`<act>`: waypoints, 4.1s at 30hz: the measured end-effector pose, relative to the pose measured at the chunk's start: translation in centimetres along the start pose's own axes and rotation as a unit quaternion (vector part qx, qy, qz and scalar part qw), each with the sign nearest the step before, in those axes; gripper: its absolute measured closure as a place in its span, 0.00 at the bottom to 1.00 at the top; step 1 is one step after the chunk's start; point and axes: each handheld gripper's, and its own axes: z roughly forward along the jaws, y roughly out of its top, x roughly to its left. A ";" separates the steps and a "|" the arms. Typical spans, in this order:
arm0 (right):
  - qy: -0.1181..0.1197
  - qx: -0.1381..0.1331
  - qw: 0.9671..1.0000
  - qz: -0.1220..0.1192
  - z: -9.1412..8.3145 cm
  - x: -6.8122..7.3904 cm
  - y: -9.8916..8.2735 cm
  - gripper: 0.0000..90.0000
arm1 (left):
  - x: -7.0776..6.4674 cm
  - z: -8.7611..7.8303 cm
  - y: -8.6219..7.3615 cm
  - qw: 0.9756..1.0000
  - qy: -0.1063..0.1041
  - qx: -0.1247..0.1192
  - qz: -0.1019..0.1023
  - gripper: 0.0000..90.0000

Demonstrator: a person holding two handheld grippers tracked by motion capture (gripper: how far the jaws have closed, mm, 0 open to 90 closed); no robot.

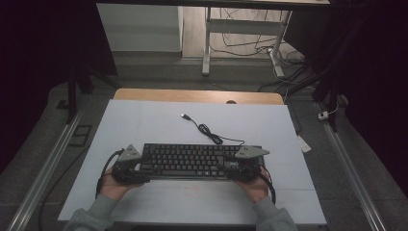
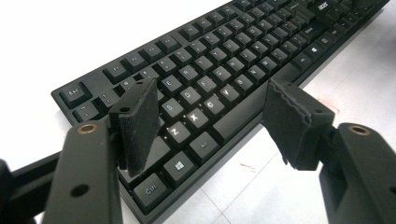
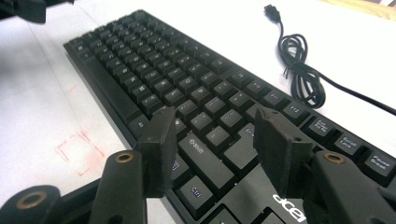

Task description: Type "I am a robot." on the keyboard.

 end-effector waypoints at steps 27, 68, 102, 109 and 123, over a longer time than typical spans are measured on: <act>0.023 0.012 1.000 -0.013 3.2 1.2 2.9 1.00 | -0.4 -0.3 0.3 1.000 0.006 -0.008 0.007 0.40; 0.011 0.084 0.996 -0.036 9.6 1.6 4.2 1.00 | -0.4 -0.1 0.1 1.000 0.006 0.000 0.011 0.40; 0.010 0.017 1.000 -0.013 1.9 0.2 1.3 0.64 | 0.7 0.3 0.0 1.000 0.015 -0.001 -0.004 0.38; 0.007 0.013 1.000 -0.006 1.2 -0.1 0.9 0.64 | 0.7 0.4 0.1 1.000 0.018 -0.003 -0.009 0.36; 0.011 0.011 1.000 -0.006 1.2 -0.2 0.9 0.63 | 0.3 0.5 1.3 1.000 0.014 -0.020 0.004 0.34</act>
